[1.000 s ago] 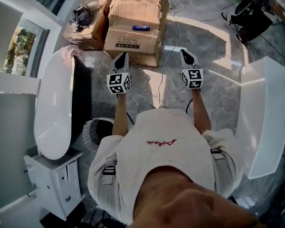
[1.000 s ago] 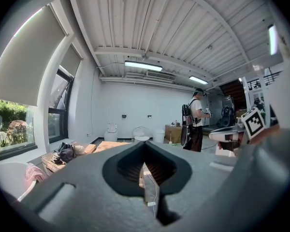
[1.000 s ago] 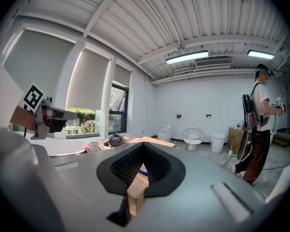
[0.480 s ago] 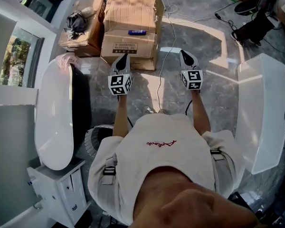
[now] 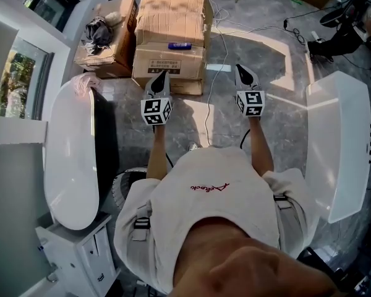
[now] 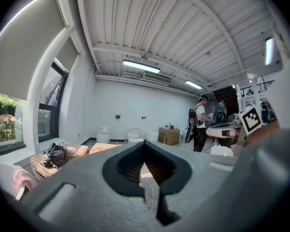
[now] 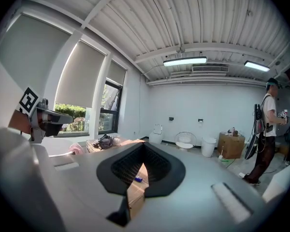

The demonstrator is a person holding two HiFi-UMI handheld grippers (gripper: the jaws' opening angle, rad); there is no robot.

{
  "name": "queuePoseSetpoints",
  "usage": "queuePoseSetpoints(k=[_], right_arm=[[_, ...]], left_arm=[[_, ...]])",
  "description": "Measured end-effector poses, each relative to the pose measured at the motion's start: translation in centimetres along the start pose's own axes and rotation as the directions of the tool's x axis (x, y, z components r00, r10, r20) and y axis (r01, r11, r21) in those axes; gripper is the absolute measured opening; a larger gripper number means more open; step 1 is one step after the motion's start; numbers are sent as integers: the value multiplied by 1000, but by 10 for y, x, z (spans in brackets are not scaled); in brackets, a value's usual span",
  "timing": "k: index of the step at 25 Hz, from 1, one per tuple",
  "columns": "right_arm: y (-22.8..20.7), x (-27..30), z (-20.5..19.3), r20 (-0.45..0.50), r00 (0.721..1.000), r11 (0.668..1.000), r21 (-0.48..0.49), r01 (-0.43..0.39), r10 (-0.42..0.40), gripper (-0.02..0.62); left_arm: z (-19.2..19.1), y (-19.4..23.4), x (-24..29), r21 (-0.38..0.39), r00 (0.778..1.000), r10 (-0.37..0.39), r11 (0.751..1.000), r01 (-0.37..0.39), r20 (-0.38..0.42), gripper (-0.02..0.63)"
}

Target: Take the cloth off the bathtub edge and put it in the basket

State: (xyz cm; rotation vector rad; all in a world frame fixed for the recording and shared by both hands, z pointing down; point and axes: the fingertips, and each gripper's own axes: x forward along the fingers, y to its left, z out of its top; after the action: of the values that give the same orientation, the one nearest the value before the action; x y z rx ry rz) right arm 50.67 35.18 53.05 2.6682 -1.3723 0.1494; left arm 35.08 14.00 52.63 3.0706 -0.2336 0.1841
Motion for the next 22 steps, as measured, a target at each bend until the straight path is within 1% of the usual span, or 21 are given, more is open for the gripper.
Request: queuePoseSetpoints(k=[3,6,11,18,22], right_arm=[[11,1,4,-1,1000,1000,-15,-4,4,5],[14,4,5,-2,1000,1000,-8,1,-1,5],[19,14,2,-3,1000,1000,-7,-12,12,5],[0,31,10,13,999,999,5,-32,32,5],[-3,42,13,24,997,997,13,-70,70,5]], left_arm=[[0,8,-4,-8,1000,-4,1000,4,4,0],[0,12,-8,-2,1000,-9,1000,9,3,0],[-8,22,-8,-17,1000,10,1000,-10,-8,0],[6,25,11,-10,999,35,999,-35,9,0],[10,30,15,-8,997,71,997,-71,11,0]])
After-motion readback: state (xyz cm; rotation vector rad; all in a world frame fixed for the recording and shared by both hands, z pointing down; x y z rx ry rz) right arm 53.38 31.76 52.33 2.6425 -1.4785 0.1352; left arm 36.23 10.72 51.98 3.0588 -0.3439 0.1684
